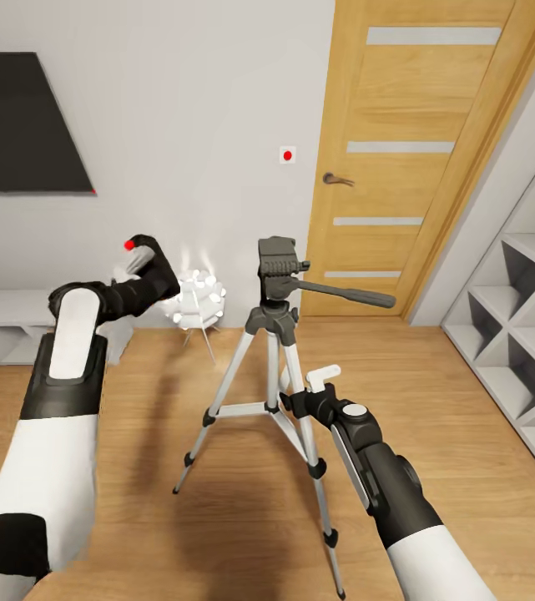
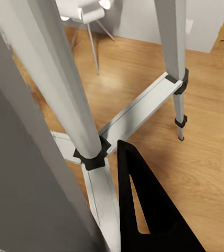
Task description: Attach the digital camera to the camera tripod in the bedroom.
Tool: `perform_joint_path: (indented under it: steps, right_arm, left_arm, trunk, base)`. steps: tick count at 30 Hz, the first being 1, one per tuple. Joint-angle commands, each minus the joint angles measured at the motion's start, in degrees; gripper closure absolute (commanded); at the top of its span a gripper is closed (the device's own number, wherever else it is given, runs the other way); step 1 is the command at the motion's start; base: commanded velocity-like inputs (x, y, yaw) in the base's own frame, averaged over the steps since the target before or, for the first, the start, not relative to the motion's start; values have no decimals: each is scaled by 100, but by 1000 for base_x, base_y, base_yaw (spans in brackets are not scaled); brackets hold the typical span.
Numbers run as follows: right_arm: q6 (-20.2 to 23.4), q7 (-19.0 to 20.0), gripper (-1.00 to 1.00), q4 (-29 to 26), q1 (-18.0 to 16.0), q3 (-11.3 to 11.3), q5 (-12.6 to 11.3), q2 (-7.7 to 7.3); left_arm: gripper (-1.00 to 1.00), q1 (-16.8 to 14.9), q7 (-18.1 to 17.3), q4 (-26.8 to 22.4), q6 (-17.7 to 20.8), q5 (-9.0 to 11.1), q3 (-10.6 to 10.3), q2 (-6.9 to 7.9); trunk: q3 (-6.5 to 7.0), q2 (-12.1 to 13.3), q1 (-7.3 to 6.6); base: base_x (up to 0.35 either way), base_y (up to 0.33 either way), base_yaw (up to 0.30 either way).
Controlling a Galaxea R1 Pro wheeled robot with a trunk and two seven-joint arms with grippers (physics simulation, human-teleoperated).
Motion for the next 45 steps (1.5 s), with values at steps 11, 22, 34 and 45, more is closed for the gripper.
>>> perform_joint_path:
  steps: [11,22,34,45]
  right_arm:
    - [26,28,100,-7,-4,-8,67,-1]
    - [19,19,100,145,-4,-22,94,-1]
    - [23,28,100,142,-4,-21,323,-1]
    - [43,39,100,142,-4,-22,329,-1]
  left_arm:
    - [100,-3277,94,1675,870,969,-181,-137]
    - [100,-3617,1386,1384,976,1129,-1013,-310]
    - [100,-3534,1485,1171,1040,1213,-1166,-484]
    - [100,-3551,-3849,1356,994,-592,-2774,672]
  trunk:
    - [-12,-14,1]
    - [-12,-14,1]
    - [-12,-14,1]
    - [-12,-14,1]
  base:
    - [0,0,0]
    - [0,0,0]
    - [0,0,0]
    - [0,0,0]
